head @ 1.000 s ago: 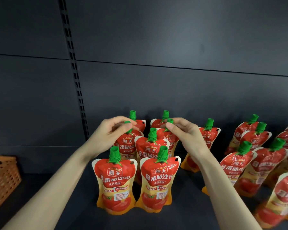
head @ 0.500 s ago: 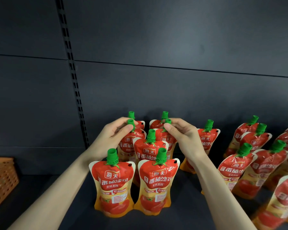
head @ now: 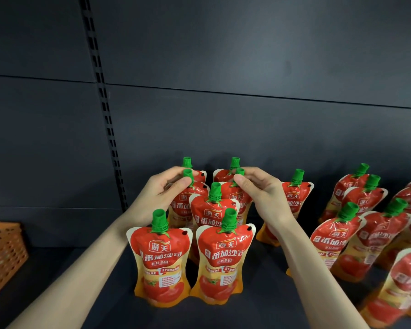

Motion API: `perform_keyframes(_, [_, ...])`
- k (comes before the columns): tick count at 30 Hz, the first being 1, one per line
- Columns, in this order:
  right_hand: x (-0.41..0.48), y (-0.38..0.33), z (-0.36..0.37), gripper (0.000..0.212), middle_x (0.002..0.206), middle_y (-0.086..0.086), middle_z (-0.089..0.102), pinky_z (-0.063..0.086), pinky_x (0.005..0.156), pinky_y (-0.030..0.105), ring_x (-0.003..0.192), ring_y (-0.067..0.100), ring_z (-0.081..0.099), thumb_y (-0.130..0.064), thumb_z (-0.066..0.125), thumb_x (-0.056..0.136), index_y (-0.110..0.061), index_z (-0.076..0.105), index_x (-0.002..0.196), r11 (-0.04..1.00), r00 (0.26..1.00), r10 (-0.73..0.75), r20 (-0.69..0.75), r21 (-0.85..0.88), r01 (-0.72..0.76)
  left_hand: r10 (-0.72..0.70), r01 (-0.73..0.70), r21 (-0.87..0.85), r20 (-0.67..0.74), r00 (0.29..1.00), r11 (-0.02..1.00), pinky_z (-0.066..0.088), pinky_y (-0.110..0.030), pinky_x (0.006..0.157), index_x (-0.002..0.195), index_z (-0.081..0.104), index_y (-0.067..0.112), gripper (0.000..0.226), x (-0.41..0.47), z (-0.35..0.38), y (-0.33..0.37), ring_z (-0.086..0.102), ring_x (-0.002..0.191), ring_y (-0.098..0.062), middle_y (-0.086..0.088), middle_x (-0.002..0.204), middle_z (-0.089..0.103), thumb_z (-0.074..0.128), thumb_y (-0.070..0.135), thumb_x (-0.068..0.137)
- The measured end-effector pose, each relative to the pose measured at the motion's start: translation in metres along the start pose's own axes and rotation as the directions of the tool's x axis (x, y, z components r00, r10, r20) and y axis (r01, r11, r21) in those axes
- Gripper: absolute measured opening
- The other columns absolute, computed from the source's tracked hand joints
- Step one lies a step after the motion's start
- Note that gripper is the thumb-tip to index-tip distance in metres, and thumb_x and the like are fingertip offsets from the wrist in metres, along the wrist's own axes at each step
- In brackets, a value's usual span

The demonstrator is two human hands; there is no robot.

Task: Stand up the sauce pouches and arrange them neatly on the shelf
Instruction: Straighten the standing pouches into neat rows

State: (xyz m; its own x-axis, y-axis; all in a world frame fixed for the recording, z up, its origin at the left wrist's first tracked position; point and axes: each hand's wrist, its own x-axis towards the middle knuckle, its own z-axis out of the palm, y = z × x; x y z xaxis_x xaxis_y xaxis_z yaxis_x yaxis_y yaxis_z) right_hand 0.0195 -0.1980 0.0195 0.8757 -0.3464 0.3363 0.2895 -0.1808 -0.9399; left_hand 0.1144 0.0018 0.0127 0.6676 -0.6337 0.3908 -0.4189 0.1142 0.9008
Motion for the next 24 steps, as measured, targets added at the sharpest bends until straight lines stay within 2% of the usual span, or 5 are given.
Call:
perform_keyframes(13, [0.0,0.001,-0.002,0.012,0.094,0.0,0.074,0.054,0.071,0.02,0.089,0.014,0.07,-0.014,0.06,0.089,-0.016,0.069,0.097,1.0,1.0,-0.011,-0.001,-0.003,0.011,0.015,-0.015,0.002,0.002,1.0,1.0,0.048,-0.012,0.078,0.109,0.061,0.021,0.023,-0.003,0.002,0.009,0.063,0.104,-0.003,0.017,0.109,0.068,0.045,0.012,0.094])
perform_keyframes(18, [0.0,0.0,0.0,0.011,0.095,-0.003,0.073,0.054,0.072,0.019,0.09,0.011,0.069,-0.018,0.061,0.089,-0.02,0.068,0.096,0.999,1.0,-0.007,-0.011,-0.041,0.007,-0.005,0.005,0.048,0.004,1.0,0.999,0.051,-0.02,0.083,0.115,0.062,0.019,0.026,-0.002,-0.003,0.011,0.064,0.105,-0.01,0.007,0.11,0.069,0.051,0.019,0.091])
perform_keyframes(24, [0.0,-0.004,0.0,0.011,0.087,-0.007,0.074,0.053,0.068,0.017,0.085,0.009,0.07,-0.013,0.061,0.089,-0.019,0.068,0.094,1.0,1.0,-0.007,0.001,-0.013,0.007,0.002,0.0,0.119,-0.015,1.0,0.993,0.051,-0.027,0.09,0.112,0.062,0.017,0.023,0.0,-0.007,0.015,0.066,0.1,-0.011,0.002,0.103,0.071,0.054,0.013,0.091])
